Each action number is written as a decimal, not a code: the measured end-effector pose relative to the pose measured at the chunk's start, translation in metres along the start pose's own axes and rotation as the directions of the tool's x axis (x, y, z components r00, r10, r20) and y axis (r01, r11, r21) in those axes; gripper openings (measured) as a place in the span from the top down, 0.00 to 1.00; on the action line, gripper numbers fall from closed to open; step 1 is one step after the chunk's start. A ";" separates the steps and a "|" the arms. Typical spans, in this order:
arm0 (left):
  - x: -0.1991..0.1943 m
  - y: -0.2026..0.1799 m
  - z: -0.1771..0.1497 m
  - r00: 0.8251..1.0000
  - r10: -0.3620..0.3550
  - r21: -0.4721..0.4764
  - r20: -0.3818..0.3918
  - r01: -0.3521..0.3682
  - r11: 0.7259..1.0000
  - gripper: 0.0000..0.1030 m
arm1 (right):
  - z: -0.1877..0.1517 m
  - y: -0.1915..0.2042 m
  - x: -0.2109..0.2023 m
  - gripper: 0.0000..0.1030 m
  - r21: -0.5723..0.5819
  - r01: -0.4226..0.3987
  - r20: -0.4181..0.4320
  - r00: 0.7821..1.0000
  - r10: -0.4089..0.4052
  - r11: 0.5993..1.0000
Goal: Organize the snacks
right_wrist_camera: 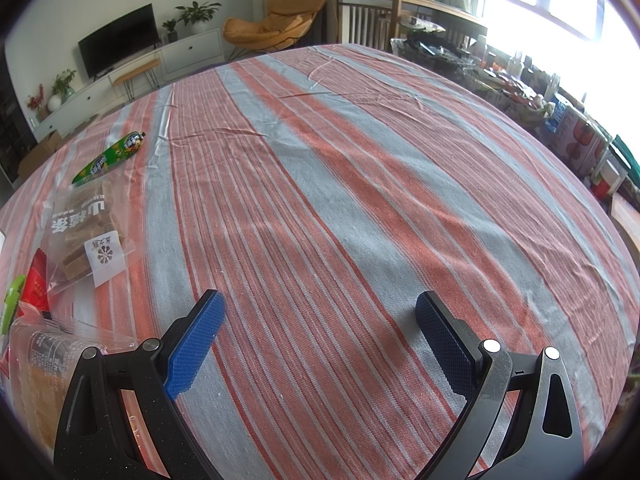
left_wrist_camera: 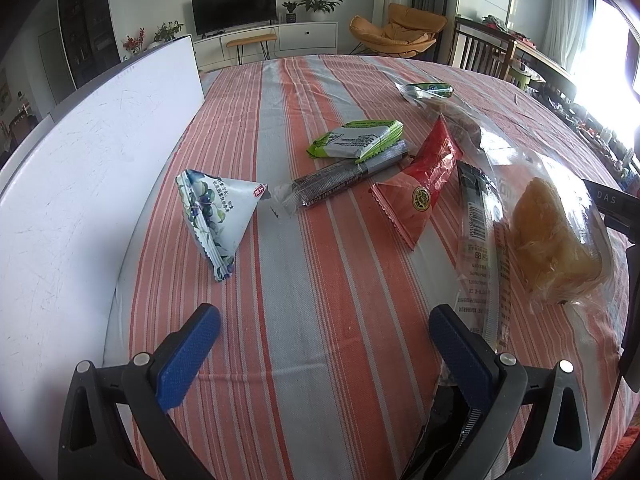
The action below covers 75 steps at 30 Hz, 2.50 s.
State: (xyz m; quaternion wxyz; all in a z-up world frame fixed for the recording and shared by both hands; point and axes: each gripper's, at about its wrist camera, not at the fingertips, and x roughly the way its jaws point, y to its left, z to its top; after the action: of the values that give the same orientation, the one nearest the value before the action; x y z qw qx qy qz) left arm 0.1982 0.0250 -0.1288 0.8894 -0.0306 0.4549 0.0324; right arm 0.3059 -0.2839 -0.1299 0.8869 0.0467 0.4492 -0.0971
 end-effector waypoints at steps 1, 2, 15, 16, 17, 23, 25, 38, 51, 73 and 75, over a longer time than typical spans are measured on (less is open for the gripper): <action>0.000 0.000 0.000 1.000 -0.001 -0.001 0.000 0.001 1.000 0.00 | 0.000 0.000 0.000 0.05 0.000 0.000 0.000 1.000 0.000 1.000; 0.000 0.000 0.000 1.000 -0.003 -0.002 0.001 0.003 1.000 0.00 | 0.000 0.000 0.000 0.05 0.000 0.000 0.000 1.000 0.000 1.000; 0.001 0.001 0.001 1.000 -0.005 -0.001 0.002 0.005 1.000 0.00 | 0.000 0.000 0.000 0.05 0.000 0.000 0.000 1.000 0.000 1.000; 0.001 0.001 0.001 1.000 -0.007 -0.002 0.002 0.007 1.000 0.00 | 0.000 0.000 0.000 0.05 0.000 0.000 0.000 1.000 0.000 1.000; 0.000 0.002 0.001 1.000 -0.008 -0.004 0.003 0.008 1.000 0.00 | 0.000 0.000 0.000 0.05 0.000 0.000 0.000 1.000 0.000 1.000; 0.000 0.001 0.000 1.000 0.000 0.003 0.000 0.000 1.000 0.00 | 0.000 0.000 0.000 0.05 0.000 0.000 -0.001 1.000 0.000 1.000; 0.000 0.001 0.000 1.000 -0.001 0.003 0.000 0.001 1.000 0.00 | 0.000 0.000 0.000 0.05 0.000 0.000 -0.001 1.000 0.000 1.000; 0.001 0.000 0.000 1.000 0.003 0.006 -0.001 -0.003 1.000 0.00 | 0.000 0.000 0.000 0.05 0.003 0.002 -0.001 1.000 -0.002 1.000; 0.000 0.000 0.000 1.000 0.003 0.005 -0.001 -0.003 1.000 0.00 | 0.001 0.000 0.001 0.05 0.004 0.001 -0.001 1.000 -0.001 1.000; -0.003 0.005 0.000 0.999 -0.039 -0.017 0.013 0.039 0.999 0.00 | -0.127 -0.004 -0.190 0.06 0.135 -0.219 0.390 0.908 0.151 0.966; -0.007 0.013 -0.001 0.995 -0.100 -0.034 0.027 0.101 0.994 0.00 | -0.128 -0.016 -0.190 0.06 0.183 -0.259 0.403 0.900 0.168 0.948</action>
State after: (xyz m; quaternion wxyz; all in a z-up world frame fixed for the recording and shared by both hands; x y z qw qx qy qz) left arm 0.1925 0.0374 -0.1244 0.8949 -0.0687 0.4409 -0.0041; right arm 0.0920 -0.2526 -0.0527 0.9510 0.1793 0.2453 -0.0576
